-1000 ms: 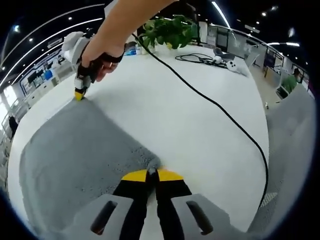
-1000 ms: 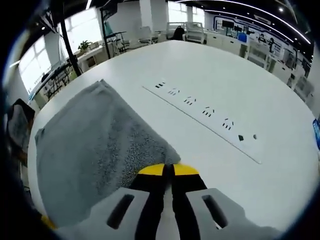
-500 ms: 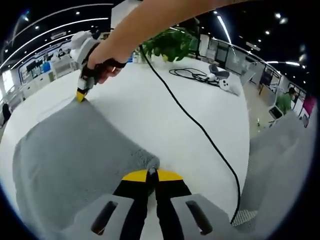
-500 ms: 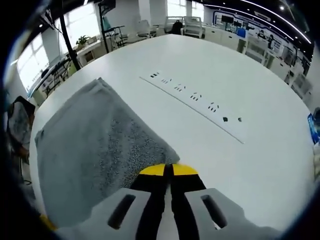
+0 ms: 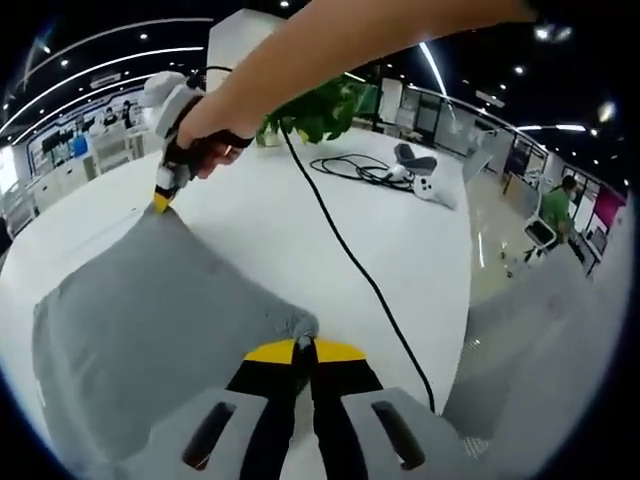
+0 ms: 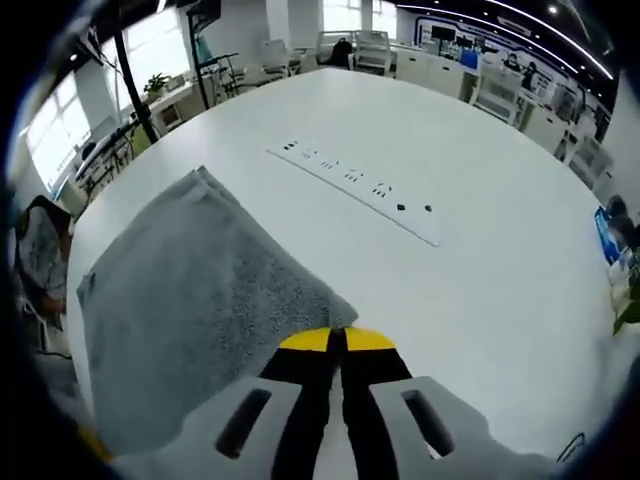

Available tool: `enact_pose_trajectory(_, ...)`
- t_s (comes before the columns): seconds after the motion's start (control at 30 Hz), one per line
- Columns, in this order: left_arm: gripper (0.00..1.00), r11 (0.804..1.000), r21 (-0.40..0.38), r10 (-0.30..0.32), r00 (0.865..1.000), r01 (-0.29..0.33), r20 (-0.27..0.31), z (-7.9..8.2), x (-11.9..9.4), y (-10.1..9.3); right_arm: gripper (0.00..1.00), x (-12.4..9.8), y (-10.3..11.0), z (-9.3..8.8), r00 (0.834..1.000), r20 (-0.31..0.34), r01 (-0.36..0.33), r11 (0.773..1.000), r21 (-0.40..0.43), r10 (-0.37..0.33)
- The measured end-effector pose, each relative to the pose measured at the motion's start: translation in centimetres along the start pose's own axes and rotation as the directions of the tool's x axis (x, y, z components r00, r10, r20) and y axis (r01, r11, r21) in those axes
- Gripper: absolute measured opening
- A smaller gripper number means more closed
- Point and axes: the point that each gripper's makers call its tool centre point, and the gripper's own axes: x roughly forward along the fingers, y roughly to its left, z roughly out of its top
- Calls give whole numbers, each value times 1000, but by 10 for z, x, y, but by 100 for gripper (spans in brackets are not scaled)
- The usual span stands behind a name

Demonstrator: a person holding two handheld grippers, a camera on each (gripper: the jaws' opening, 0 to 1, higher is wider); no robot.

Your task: Fold the towel on the table until its edges align and the towel forms a compact rectangular stack.

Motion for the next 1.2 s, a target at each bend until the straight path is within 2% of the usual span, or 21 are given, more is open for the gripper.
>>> enact_pose_trajectory(0.1,4,1000,-22,-10,1000,10,18,10,-1,-7,0,-14,-4,-4,1000,-1,9,1000,3,-9)
enact_pose_trajectory(0.3,4,1000,-15,-16,998,17,55,31,-5,-19,0,-37,-14,-7,1000,-2,25,1000,5,-25)
enact_pose_trajectory(0.67,4,1000,-17,4,994,-2,108,58,-19,-24,0,-73,-13,-10,999,20,38,999,20,-39)
enact_pose_trajectory(0.73,4,1000,-22,5,993,-2,120,62,-20,-25,0,-77,-17,-12,999,15,47,999,2,-47)
enact_pose_trajectory(1.0,4,999,-47,-1,989,8,147,70,-21,-33,0,-95,-20,-15,997,38,69,996,49,-71)
enact_pose_trajectory(1.13,4,998,-61,16,985,-6,172,74,-26,-32,0,-103,-13,-15,996,44,78,996,49,-80)
enact_pose_trajectory(1.2,4,997,-69,35,979,-22,202,78,-33,-27,0,-100,-20,-9,995,44,84,995,47,-86)
